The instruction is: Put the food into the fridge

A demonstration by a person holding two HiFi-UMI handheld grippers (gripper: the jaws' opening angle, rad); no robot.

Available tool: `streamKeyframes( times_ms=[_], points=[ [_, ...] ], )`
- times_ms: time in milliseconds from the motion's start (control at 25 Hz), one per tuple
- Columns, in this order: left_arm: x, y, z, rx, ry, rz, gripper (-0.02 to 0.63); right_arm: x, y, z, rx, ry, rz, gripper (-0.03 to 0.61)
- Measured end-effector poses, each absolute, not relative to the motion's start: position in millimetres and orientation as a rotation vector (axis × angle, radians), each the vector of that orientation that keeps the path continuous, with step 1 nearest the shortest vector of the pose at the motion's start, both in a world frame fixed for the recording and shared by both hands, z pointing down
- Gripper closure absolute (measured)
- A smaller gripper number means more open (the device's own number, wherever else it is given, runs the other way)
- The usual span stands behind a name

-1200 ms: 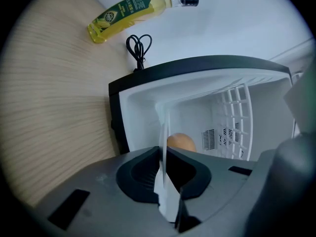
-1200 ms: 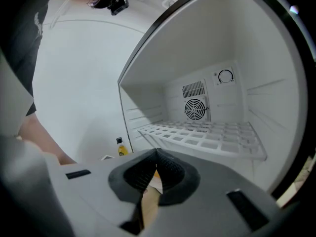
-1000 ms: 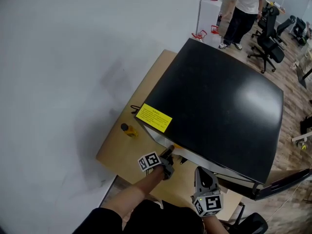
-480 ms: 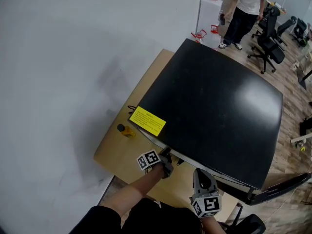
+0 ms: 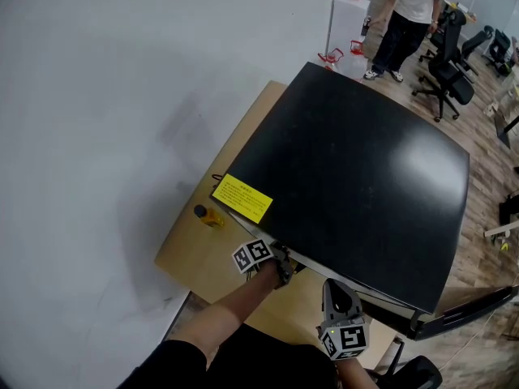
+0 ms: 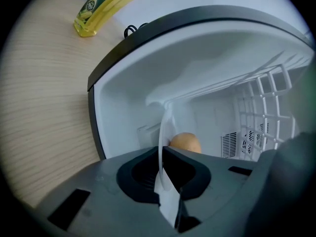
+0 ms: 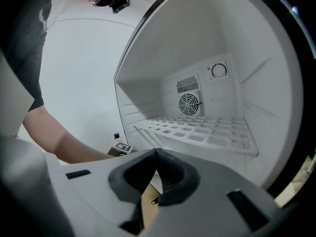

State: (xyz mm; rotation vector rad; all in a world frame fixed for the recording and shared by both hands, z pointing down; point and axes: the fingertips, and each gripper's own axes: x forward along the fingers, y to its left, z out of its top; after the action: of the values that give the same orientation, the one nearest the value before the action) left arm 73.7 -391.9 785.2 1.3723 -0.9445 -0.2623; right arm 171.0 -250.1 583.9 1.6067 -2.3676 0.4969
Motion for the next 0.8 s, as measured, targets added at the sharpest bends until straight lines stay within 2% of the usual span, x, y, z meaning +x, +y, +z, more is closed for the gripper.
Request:
streamKeyframes(
  times_ms=[640,720,800],
  points=[
    [78.1,-395.2,789.5,1.286,-1.008,-0.095,0.584,189.9,-246.1,567.8,1.722,-2.315,0.448,0.518],
    [80.0,-397.6,785.3,1.331,-1.027,-0.054,0.558,196.2,-246.4,565.6,1.750,-2.297,0.438,0.518],
    [81.4,-400.0,782.7,1.390,-1.055,0.008,0.483,201.7,-245.0,565.5,1.770,-2.280,0.433,0.518]
  ],
)
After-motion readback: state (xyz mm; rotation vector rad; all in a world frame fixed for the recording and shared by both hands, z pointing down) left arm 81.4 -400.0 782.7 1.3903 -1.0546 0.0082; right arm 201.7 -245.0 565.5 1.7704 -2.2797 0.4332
